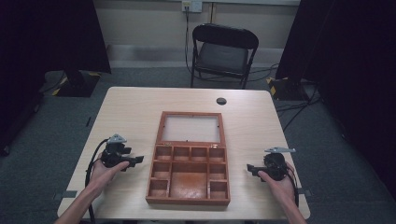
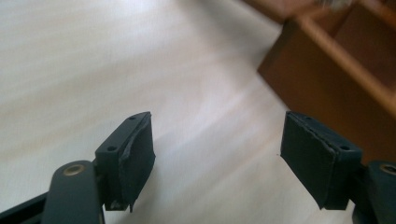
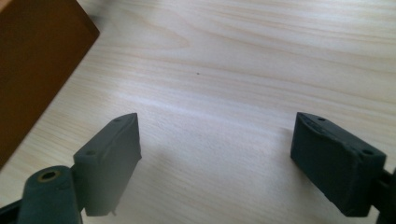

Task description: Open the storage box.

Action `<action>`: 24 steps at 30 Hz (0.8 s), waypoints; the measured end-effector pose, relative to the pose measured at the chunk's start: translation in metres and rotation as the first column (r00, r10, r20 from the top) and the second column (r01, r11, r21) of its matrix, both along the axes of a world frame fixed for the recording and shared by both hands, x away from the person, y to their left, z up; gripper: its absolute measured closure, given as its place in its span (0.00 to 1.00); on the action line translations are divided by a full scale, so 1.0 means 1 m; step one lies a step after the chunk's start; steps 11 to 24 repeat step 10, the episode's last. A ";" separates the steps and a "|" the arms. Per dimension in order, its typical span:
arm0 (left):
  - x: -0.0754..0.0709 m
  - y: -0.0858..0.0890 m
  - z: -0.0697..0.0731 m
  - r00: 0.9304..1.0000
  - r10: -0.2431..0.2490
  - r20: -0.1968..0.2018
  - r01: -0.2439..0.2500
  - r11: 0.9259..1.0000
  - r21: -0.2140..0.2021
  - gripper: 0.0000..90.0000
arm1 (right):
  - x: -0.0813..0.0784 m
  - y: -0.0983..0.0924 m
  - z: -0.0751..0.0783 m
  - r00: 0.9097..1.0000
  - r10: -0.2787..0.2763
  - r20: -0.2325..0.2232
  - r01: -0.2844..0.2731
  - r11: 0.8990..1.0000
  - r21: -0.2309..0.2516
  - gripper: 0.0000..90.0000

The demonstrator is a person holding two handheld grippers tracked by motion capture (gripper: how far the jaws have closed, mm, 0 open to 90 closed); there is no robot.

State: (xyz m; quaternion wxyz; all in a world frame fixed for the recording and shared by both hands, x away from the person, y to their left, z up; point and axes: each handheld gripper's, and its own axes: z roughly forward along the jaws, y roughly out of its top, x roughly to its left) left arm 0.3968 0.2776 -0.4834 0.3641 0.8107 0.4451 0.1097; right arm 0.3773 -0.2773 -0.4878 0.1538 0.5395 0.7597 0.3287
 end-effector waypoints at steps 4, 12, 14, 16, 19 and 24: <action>-0.012 0.004 -0.011 0.998 0.021 0.063 -0.023 0.999 0.031 0.25 | -0.005 0.007 -0.005 0.998 0.009 0.058 -0.003 0.995 -0.100 0.15; -0.013 0.000 -0.019 0.991 0.019 0.132 -0.029 0.997 0.077 0.15 | -0.006 0.011 -0.013 0.993 0.005 0.119 0.006 0.996 -0.091 0.08; -0.013 0.000 -0.019 0.991 0.019 0.132 -0.029 0.997 0.077 0.15 | -0.006 0.011 -0.013 0.993 0.005 0.119 0.006 0.996 -0.091 0.08; -0.013 0.000 -0.019 0.991 0.019 0.132 -0.029 0.997 0.077 0.15 | -0.006 0.011 -0.013 0.993 0.005 0.119 0.006 0.996 -0.091 0.08; -0.013 0.000 -0.019 0.991 0.019 0.132 -0.029 0.997 0.077 0.15 | -0.006 0.011 -0.013 0.993 0.005 0.119 0.006 0.996 -0.091 0.08; -0.013 0.000 -0.019 0.991 0.019 0.132 -0.029 0.997 0.077 0.15 | -0.006 0.011 -0.013 0.993 0.005 0.119 0.006 0.996 -0.091 0.08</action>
